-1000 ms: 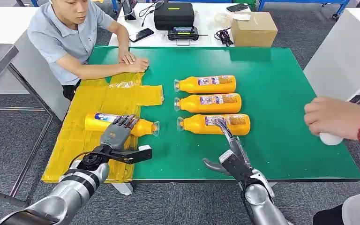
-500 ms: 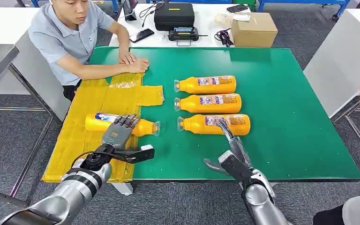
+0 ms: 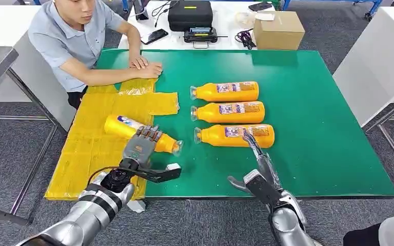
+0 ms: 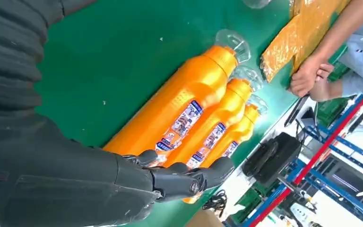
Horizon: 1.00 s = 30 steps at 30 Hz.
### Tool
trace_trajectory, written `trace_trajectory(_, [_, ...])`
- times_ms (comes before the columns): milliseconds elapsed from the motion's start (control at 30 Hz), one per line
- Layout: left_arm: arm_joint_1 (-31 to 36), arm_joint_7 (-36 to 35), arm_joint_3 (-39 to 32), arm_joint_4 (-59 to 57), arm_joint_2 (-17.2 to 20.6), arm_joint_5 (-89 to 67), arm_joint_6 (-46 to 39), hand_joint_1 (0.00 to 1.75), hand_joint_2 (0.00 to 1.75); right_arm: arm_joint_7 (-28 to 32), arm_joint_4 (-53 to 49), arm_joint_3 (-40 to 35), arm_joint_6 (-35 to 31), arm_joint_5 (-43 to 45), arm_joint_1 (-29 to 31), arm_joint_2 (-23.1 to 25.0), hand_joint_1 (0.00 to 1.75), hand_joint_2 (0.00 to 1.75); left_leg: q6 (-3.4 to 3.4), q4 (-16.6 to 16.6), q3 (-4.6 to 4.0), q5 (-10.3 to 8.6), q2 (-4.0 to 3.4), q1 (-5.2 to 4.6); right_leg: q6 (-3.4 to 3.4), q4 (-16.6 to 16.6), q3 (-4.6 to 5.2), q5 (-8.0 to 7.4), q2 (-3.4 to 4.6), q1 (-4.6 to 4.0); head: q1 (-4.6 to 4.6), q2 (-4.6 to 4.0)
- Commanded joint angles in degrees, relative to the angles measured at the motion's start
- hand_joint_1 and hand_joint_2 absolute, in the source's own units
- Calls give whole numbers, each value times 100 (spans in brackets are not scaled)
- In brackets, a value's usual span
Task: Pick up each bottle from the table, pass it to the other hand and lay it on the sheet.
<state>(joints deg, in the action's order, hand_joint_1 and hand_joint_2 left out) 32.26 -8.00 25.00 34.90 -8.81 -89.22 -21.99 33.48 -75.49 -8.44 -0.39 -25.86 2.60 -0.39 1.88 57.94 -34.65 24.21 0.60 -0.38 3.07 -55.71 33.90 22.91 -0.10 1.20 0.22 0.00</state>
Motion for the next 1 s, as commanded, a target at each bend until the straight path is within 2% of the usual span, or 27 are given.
trace_trajectory(33, [174,-143,311,124,23,44,570,0,175,-27,-67,287,-15,-52,-13,89,0,175,-8,1,-3,5,1,5,-10,0,0,5,-3,-5,2,0])
trace_trajectory(167, [411,-280,243,-263,-30,169,1141,0,175,-46,-113,357,-15,-129,-39,118,0,175,-12,5,-7,11,-4,10,-15,-1,4,8,0,-11,0,0])
trace_trajectory(500, [446,-259,237,-322,-32,195,1116,0,175,-46,-125,372,-7,-144,-46,126,0,175,-12,0,-7,8,-10,8,-13,3,7,4,5,-9,2,0])
trace_trajectory(833, [661,-1064,-38,-647,47,16,1261,0,175,-97,-178,383,-2,-334,-69,200,0,175,-8,0,-14,5,-9,5,-9,1,12,1,6,-6,2,0])
trace_trajectory(1000, [636,-1086,-37,-632,57,-13,1225,0,175,-100,-197,385,-6,-343,-96,203,0,175,-12,-1,-6,8,-13,8,-13,3,6,4,8,-8,2,0])
